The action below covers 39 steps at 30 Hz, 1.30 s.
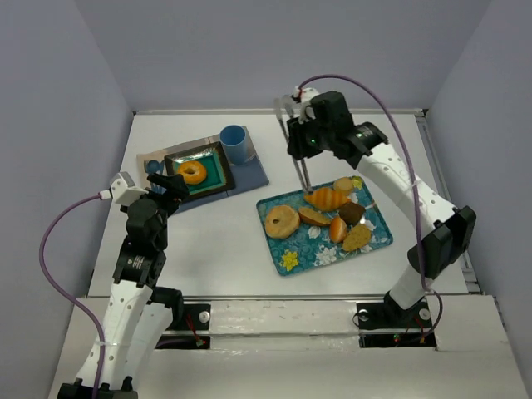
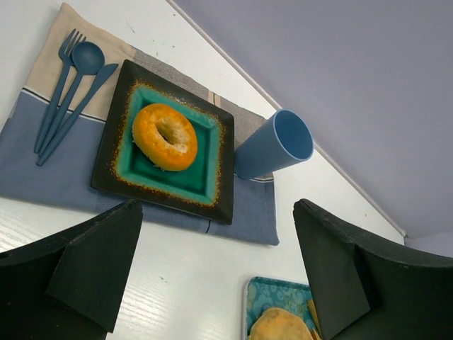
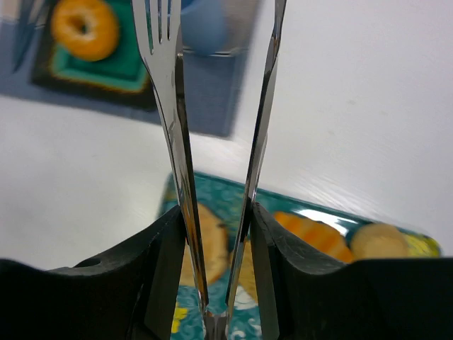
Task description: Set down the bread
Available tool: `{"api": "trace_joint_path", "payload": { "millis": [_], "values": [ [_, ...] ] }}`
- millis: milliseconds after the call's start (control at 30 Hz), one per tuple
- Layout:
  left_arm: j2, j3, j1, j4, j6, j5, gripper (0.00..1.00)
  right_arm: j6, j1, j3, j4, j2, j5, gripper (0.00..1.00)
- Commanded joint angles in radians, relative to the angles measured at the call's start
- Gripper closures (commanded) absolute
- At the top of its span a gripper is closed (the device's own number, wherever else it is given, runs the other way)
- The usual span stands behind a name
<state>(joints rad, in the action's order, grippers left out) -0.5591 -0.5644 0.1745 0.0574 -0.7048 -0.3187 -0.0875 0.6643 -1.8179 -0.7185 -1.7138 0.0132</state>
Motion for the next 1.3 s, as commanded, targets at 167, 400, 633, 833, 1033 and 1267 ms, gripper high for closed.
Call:
{"api": "trace_joint_path", "payload": {
  "millis": [167,400,633,833,1033,1267],
  "values": [
    [-0.019,0.001,0.0,-0.024,0.001,-0.029,0.01,0.077,-0.452,0.204,0.01,0.134,-0.067,0.53],
    [-0.036,-0.002,0.0,-0.028,0.002,-0.033,0.01,0.163,-0.715,0.171,0.004,-0.094,-0.021,0.5],
    [-0.036,0.0,0.0,-0.031,0.007,-0.034,0.01,0.17,-0.813,-0.053,-0.03,-0.397,-0.061,0.41],
    [-0.062,-0.008,0.0,-0.03,0.01,-0.043,0.01,0.135,-0.835,-0.112,-0.052,-0.507,-0.113,0.18],
    [-0.09,-0.022,0.0,-0.016,0.011,-0.052,0.01,0.1,-0.844,-0.106,-0.044,-0.414,-0.113,0.0],
    [-0.107,-0.043,0.0,0.013,0.01,-0.065,0.01,-0.061,-0.844,0.132,0.131,-0.104,-0.127,0.0]
  ]
}}
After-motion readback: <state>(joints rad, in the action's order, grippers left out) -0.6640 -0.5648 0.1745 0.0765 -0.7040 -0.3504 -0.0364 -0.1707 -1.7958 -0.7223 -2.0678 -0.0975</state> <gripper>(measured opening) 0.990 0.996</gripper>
